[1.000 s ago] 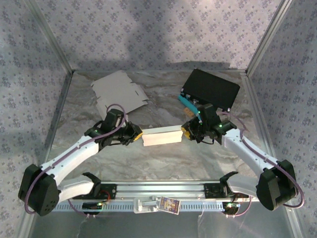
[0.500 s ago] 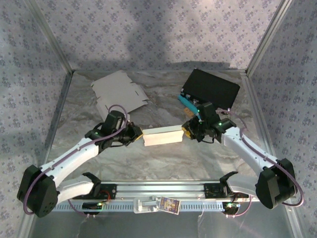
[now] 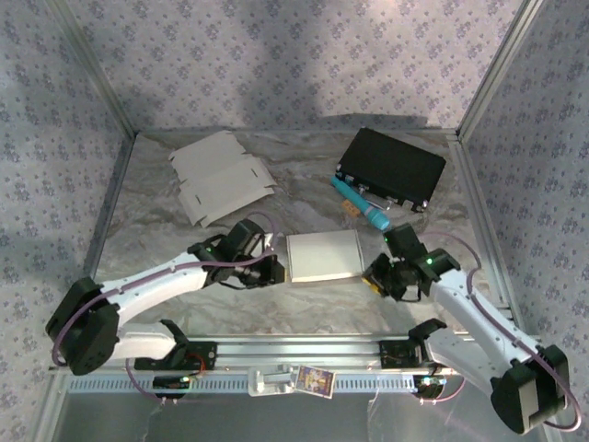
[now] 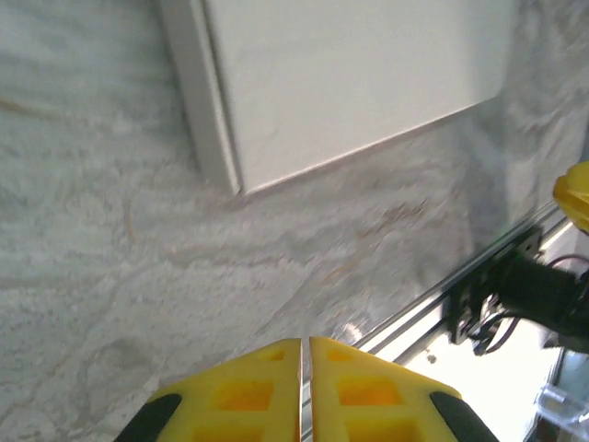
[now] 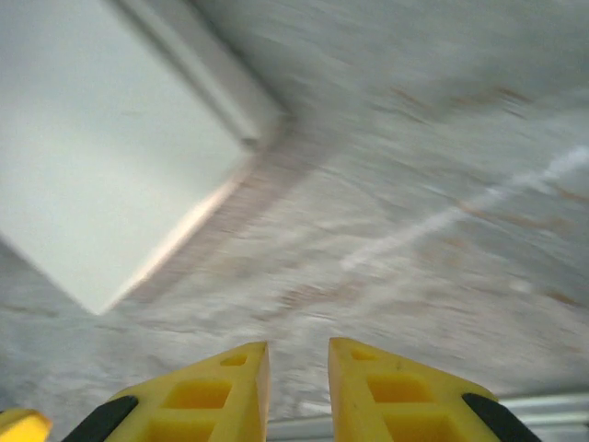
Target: Fold the paper box
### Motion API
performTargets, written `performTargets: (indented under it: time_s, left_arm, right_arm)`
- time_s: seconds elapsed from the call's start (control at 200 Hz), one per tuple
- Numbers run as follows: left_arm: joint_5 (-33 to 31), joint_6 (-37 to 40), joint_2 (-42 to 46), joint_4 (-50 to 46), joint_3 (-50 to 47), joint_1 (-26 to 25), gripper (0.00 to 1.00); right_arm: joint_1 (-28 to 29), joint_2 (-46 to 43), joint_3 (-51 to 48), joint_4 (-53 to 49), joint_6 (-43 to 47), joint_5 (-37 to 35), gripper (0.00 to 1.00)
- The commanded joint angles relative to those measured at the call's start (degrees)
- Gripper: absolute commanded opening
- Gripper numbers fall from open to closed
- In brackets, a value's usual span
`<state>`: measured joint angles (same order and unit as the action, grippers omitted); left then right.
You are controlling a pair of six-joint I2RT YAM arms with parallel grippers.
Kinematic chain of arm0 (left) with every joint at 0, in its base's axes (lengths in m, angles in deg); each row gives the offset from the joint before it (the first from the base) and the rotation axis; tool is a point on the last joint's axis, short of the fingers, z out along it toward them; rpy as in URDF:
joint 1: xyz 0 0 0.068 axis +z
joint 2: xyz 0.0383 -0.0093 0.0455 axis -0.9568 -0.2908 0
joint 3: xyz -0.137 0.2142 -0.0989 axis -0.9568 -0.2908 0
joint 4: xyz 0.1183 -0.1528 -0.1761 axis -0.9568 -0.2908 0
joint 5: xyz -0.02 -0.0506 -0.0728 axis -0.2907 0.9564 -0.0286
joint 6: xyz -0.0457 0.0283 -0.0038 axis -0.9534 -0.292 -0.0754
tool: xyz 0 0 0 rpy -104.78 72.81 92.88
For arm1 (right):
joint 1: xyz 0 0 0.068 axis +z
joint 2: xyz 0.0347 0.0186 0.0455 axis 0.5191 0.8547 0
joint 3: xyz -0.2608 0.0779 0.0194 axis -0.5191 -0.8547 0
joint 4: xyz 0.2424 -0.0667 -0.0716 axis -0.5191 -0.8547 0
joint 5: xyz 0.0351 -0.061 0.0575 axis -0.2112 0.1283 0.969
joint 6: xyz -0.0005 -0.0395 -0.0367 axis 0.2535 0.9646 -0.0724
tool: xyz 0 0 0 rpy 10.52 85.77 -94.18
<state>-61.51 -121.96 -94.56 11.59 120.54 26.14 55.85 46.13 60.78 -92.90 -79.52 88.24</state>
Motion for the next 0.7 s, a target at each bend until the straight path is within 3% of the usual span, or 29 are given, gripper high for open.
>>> performTargets:
  time_s: [0.0,0.185,0.26,0.45,0.695]
  left_arm:
    - [2.3,1.8,-0.9,-1.5,0.0,-0.3,0.11]
    - [-4.3,-5.4,-1.3,-3.2,5.3,3.7,0.29]
    - [-6.4,-8.3,-3.8,-1.2,6.6,5.8,0.40]
    - [-4.6,-4.0,-17.0,0.1,13.9,7.1,0.41]
    - [-2.9,-1.7,-25.7,-0.4,18.7,6.2,0.40]
  right_arm:
    - [-1.5,-4.5,-3.2,-5.2,-1.5,1.9,0.25]
    - [-2.6,-3.4,-0.9,-1.9,0.0,-0.4,0.27]
    - [-2.7,-0.3,2.1,-2.7,2.7,-1.4,0.28]
    - [-3.4,6.7,11.4,-4.3,10.5,-1.7,0.33]
    - [-8.8,10.6,19.2,-6.6,16.1,1.6,0.37]
